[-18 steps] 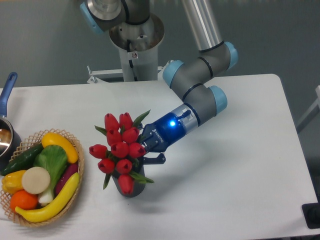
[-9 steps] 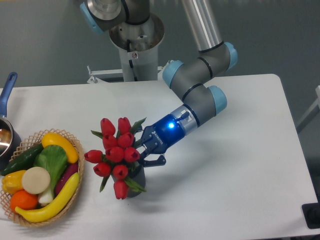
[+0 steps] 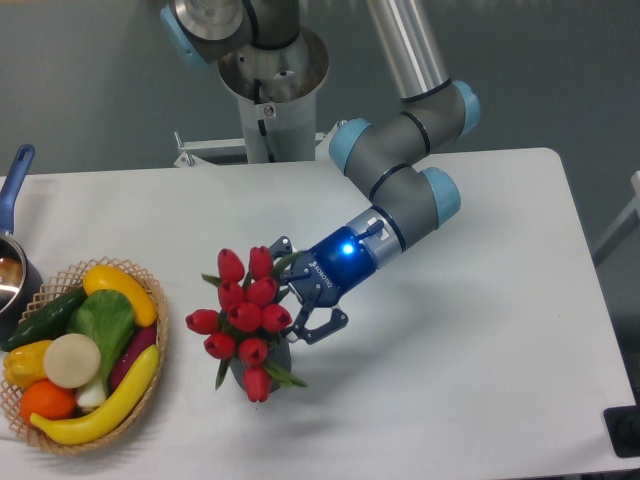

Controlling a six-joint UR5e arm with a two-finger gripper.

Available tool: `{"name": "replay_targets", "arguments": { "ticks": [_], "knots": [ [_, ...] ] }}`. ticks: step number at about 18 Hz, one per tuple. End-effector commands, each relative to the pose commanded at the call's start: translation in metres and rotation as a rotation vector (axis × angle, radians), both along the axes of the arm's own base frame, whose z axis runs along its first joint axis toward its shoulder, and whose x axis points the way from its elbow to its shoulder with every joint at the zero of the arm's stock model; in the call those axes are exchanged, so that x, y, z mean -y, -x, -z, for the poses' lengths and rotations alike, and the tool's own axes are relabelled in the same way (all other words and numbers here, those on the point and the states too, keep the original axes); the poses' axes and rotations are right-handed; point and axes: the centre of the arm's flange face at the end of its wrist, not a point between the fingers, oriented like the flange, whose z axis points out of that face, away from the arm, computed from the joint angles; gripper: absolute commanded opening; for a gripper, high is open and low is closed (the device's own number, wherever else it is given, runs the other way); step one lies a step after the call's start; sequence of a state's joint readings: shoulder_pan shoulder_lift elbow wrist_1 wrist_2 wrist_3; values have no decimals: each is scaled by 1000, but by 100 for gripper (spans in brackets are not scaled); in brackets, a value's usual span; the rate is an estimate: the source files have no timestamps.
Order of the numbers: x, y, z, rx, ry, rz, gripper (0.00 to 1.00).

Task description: Insert the flowers into the vase

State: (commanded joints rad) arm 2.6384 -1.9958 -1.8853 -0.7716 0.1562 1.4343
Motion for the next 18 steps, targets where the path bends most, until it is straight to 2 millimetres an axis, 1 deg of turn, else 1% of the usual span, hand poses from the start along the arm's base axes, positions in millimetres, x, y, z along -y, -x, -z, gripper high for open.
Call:
{"name": "replay_targets", "arguments": {
  "ticks": [5,6,9,11,14,15,17,18],
  "knots": [
    [10,2,-23,-119,78,-23,100],
    [18,6,-27,-154,107,-40,100],
    [35,15,-48,-265,166,-79,100],
    [54,28,-49,-334,261,-124,100],
    [81,46,-61,-460,451,-201,100],
    [89,51,-61,-491,502,-219,100],
    [103,71,-76,-522,526,-269,100],
    [110,75,-87,-536,523,-292,100]
  ]
}}
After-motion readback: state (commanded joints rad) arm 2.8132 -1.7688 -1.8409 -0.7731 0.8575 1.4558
